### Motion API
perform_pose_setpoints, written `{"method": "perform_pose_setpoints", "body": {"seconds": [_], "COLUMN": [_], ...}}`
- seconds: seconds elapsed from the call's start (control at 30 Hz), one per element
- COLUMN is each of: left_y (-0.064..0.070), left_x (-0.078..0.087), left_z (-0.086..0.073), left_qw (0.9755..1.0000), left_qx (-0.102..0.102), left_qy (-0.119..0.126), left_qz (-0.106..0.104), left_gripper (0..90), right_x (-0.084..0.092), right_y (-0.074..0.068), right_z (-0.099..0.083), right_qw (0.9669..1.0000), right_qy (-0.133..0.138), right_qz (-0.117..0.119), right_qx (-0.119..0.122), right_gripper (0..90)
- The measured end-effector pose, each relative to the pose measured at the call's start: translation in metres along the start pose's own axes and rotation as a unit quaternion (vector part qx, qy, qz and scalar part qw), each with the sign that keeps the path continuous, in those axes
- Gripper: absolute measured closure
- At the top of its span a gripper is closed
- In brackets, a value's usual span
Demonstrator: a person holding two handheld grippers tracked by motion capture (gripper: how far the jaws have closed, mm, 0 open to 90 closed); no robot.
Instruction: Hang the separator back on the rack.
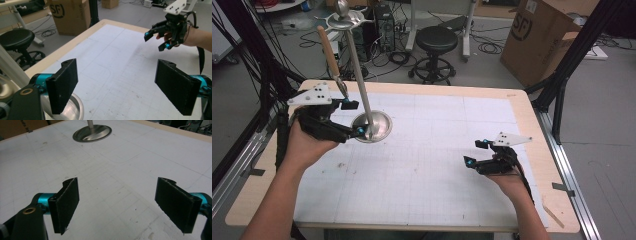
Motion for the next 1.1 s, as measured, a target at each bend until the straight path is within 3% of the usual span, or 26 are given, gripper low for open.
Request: {"method": "perform_pose_setpoints", "body": {"seconds": [0.2, 0.4, 0.87, 1.1], "left_y": [0.004, 0.008, 0.018, 0.02], "left_x": [-0.012, -0.014, -0.02, -0.026], "left_z": [-0.014, -0.024, -0.05, -0.065], "left_qw": [0.9999, 0.9997, 0.9989, 0.9988], "left_qx": [0.011, 0.019, 0.036, 0.041], "left_qy": [0.008, 0.013, 0.023, 0.009], "left_qz": [-0.01, -0.004, -0.022, -0.024], "left_gripper": [18.1, 17.5, 17.9, 16.6], "right_x": [-0.001, -0.001, -0.001, -0.004], "right_y": [-0.001, 0.0, 0.001, -0.001], "right_z": [-0.001, 0.0, -0.001, -0.001], "right_qw": [1.0, 1.0, 1.0, 0.9999], "right_qy": [-0.005, -0.002, -0.005, -0.009], "right_qz": [0.002, -0.001, -0.002, 0.004], "right_qx": [0.001, 0.0, 0.003, 0.005], "right_gripper": [18.8, 18.8, 18.8, 19.0]}}
Point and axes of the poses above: each handheld gripper's, and its own axes: x roughly backward along the jaws, z roughly out of its top, y roughly to its right, the point moved 5 cm from there along -x, roughly forward along the jaws, and after that the axes turned 9 degrees about -y, right-handed, at the moved point
